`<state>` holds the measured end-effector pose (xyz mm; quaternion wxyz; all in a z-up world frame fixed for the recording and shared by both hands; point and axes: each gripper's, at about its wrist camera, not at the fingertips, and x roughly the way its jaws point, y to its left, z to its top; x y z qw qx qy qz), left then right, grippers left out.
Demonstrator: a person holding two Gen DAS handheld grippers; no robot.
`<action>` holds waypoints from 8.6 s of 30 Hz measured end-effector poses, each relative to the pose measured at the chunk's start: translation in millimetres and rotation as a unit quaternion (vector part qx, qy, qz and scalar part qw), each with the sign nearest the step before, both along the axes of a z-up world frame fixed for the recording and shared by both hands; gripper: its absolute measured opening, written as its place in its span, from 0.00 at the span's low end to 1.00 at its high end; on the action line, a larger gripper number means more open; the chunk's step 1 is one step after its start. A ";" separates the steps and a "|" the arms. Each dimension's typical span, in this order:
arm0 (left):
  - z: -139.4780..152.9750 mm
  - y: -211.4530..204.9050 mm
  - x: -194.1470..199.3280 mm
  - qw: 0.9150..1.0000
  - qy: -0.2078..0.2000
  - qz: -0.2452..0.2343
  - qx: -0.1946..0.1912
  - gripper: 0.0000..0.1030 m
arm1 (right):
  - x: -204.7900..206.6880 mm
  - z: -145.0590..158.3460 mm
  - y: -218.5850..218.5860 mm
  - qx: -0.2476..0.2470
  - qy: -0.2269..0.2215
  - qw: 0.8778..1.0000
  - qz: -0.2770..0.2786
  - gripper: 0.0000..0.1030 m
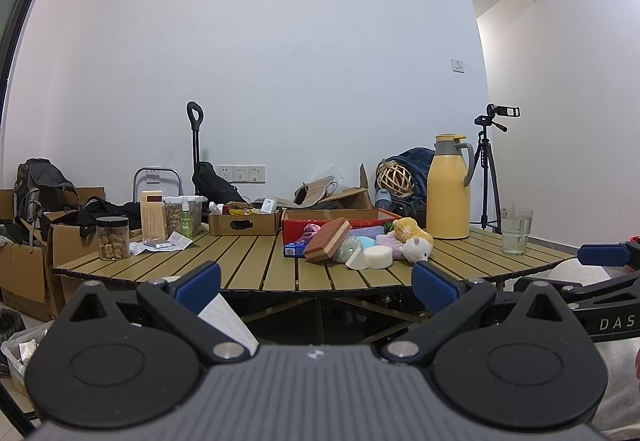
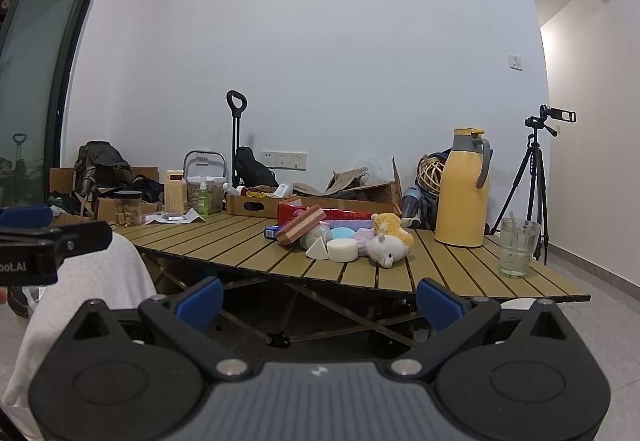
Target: Organize soft objects
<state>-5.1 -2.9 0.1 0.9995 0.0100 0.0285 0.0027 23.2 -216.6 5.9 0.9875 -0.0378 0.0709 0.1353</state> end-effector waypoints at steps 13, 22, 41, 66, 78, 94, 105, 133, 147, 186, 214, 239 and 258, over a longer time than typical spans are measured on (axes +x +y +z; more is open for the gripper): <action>7.1 15.5 5.9 1.000 -0.007 0.030 -0.003 1.00 | 12.3 11.8 5.3 0.013 -0.021 1.000 0.003 1.00; 14.5 36.4 20.2 0.998 0.005 0.060 -0.037 1.00 | 33.9 13.6 24.8 0.004 -0.015 0.999 0.030 1.00; 17.8 11.6 178.7 0.998 0.060 0.003 -0.009 1.00 | 175.8 3.0 -16.3 0.041 0.044 0.998 -0.036 1.00; 5.2 -106.7 535.6 0.954 0.196 -0.224 -0.029 0.70 | 457.2 -53.3 -36.9 0.086 0.205 0.975 -0.024 0.58; -1.5 -120.7 557.3 0.931 0.226 -0.280 -0.066 0.26 | 460.9 -35.9 -61.4 0.056 0.183 0.981 -0.023 0.49; 68.2 -36.9 778.6 0.942 0.235 -0.183 -0.156 0.25 | 721.3 61.6 15.7 -0.028 0.198 0.979 0.048 0.48; 60.3 -27.3 786.1 0.943 0.270 -0.168 -0.098 0.24 | 782.2 5.8 59.1 -0.138 0.274 0.951 -0.031 0.49; 55.1 118.0 301.9 0.998 0.054 -0.010 -0.036 0.98 | 415.5 49.6 64.9 0.079 0.086 0.993 -0.003 0.98; 17.9 128.7 317.8 0.996 0.074 0.006 -0.047 0.98 | 423.5 20.8 86.1 0.080 0.094 0.992 -0.011 0.98; -24.4 -30.4 461.9 0.959 0.245 -0.111 -0.091 0.17 | 438.2 -37.6 1.0 0.103 0.152 0.981 0.066 0.69; 7.2 12.9 374.6 0.980 0.150 -0.099 -0.090 0.27 | 446.3 -26.3 10.3 0.072 0.193 0.976 0.067 0.46; 13.1 109.1 322.9 0.983 0.091 -0.082 -0.134 0.27 | 470.8 23.6 56.1 0.123 0.152 0.978 -0.068 0.46; 26.0 58.8 353.6 0.984 0.098 -0.112 -0.098 0.27 | 428.4 25.0 26.0 0.087 0.084 0.992 -0.022 0.46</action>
